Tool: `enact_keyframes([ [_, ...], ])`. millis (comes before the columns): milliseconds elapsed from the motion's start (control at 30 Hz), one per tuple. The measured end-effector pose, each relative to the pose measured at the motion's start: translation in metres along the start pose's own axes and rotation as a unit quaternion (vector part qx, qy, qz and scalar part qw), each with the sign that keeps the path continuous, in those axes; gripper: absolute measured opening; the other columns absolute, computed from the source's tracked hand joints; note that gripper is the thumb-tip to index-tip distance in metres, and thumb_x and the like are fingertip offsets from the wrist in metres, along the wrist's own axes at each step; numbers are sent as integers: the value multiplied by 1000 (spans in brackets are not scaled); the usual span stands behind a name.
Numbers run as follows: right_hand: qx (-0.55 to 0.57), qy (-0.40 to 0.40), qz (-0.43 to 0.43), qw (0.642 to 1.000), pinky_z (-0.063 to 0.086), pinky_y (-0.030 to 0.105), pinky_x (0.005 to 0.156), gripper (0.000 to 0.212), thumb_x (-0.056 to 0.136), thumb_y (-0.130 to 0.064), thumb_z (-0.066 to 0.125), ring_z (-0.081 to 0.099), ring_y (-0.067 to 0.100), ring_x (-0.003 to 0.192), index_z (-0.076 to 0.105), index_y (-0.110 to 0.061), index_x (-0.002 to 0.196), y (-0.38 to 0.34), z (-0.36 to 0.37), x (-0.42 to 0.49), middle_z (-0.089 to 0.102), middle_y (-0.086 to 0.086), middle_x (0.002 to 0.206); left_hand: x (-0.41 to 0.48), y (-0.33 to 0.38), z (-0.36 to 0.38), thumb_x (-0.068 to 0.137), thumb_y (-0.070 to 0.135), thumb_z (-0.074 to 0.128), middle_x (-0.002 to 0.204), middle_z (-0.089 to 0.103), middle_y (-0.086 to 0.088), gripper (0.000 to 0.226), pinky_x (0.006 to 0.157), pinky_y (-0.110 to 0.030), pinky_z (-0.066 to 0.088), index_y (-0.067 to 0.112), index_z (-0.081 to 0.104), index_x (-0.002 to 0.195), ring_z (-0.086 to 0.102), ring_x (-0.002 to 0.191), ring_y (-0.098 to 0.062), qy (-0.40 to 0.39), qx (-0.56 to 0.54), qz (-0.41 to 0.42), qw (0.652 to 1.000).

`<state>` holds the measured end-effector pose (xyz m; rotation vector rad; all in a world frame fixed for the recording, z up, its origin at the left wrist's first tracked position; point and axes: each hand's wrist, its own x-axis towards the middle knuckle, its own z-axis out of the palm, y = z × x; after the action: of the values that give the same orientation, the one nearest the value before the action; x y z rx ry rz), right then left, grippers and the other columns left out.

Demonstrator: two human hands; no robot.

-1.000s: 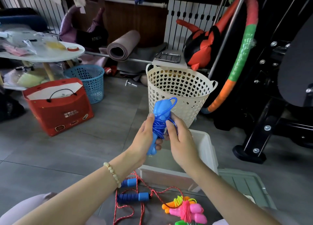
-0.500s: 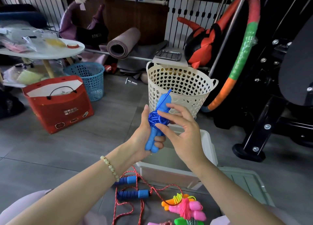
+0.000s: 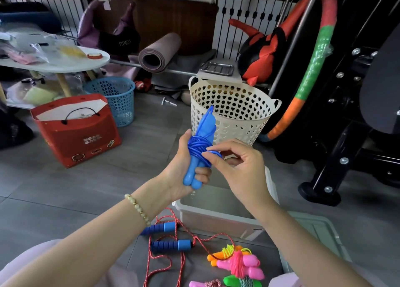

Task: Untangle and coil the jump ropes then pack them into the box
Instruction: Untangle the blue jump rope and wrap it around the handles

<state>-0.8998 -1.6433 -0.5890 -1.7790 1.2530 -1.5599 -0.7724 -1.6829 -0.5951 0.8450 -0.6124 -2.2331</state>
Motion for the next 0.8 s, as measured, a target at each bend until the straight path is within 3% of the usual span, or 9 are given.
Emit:
enact_keyframes([
  [67,-14,5,4,1000,52,31,60,8,75,-15,77,60,17,68,73,-18,81,2,3,-1,66,-7,79,1,-6,2,82,75,34,49,38,5,67,31,-13,24,11,54,76,28,33,-4,-1,13,-13,1000],
  [167,-36,-35,-19,999,53,25,61,18,73,-16,78,56,14,67,74,-17,90,4,2,0,63,-6,87,1,-7,1,83,74,35,50,35,6,69,32,-12,24,11,57,65,28,33,-3,-9,10,-13,1000],
  [267,-3,-109,-4,994,56,22,71,30,73,-10,78,54,7,74,71,-16,101,4,0,1,58,-8,99,0,0,-3,86,71,33,57,43,2,66,34,-12,23,11,54,71,32,34,-3,-5,8,7,1000],
  [367,-14,-131,4,991,57,25,70,28,73,-9,78,55,8,74,71,-15,99,3,-3,3,58,-8,98,-2,2,-4,87,70,31,55,45,2,65,36,-12,22,11,53,72,31,34,-4,-5,22,-7,1000],
  [467,-5,-104,31,994,55,26,65,18,76,-10,76,55,8,70,68,-22,87,4,-4,3,63,-13,85,-2,-4,-3,86,70,34,47,39,5,63,33,-12,23,12,54,70,28,33,-3,2,21,-44,999],
  [567,33,-47,64,996,54,30,63,20,77,-9,74,58,8,68,65,-27,81,5,-3,5,65,-12,75,-3,-7,0,87,67,36,55,49,0,59,30,-12,27,12,54,78,30,33,-3,6,-1,-55,998],
  [667,-3,-38,53,998,56,39,61,15,78,-11,75,62,19,64,69,-25,77,4,-2,4,69,-8,73,-4,-2,1,87,66,36,51,46,1,58,30,-12,29,10,54,86,32,32,-3,1,-41,-52,998],
  [800,-48,-36,33,998,54,30,63,9,79,-12,73,63,12,65,71,-20,77,5,4,-4,69,-7,73,-3,6,-1,87,67,36,57,38,3,58,30,-12,29,11,53,83,31,33,-4,21,-30,-25,999],
])
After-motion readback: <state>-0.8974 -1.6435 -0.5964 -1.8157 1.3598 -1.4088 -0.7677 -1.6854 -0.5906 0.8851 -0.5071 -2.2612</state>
